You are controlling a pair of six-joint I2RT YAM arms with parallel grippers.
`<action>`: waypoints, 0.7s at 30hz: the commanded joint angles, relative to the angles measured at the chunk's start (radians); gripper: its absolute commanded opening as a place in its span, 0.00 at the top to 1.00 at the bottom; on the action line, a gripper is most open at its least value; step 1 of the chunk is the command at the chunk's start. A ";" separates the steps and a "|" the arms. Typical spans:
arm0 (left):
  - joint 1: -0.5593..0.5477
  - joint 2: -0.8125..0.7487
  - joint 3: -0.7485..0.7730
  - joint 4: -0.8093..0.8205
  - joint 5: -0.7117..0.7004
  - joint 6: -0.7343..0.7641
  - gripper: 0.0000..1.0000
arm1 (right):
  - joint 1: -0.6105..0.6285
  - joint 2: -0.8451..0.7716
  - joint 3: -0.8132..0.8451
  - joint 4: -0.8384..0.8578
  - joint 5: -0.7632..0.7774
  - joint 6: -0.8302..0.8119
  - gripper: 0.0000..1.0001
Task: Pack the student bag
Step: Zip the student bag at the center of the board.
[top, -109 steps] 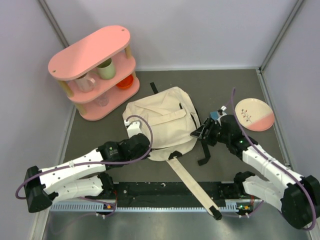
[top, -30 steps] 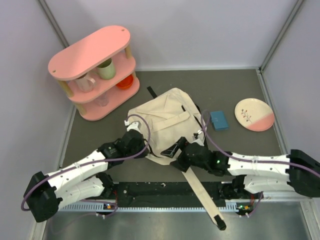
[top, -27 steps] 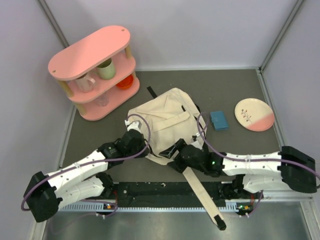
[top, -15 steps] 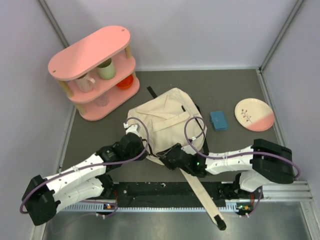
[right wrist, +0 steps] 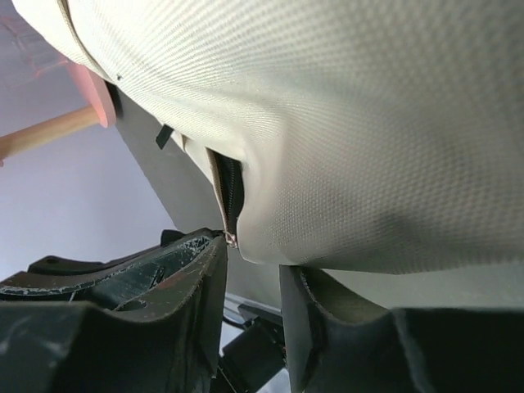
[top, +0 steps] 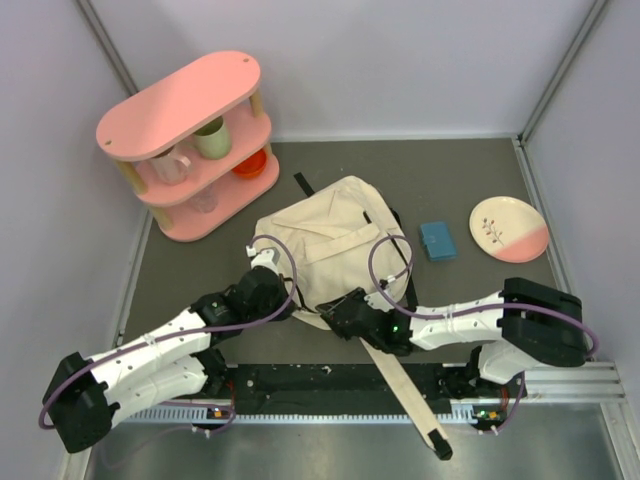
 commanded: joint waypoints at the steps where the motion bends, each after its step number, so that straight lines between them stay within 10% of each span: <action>1: 0.001 -0.011 -0.002 0.034 -0.009 0.025 1.00 | 0.006 0.012 -0.005 -0.013 0.077 0.097 0.69; 7: 0.001 -0.011 0.006 0.038 -0.003 0.038 1.00 | 0.004 0.049 0.014 0.000 0.094 0.091 1.00; 21: 0.026 0.136 0.066 -0.063 -0.250 -0.049 1.00 | 0.024 -0.182 -0.264 0.059 0.019 -0.053 1.00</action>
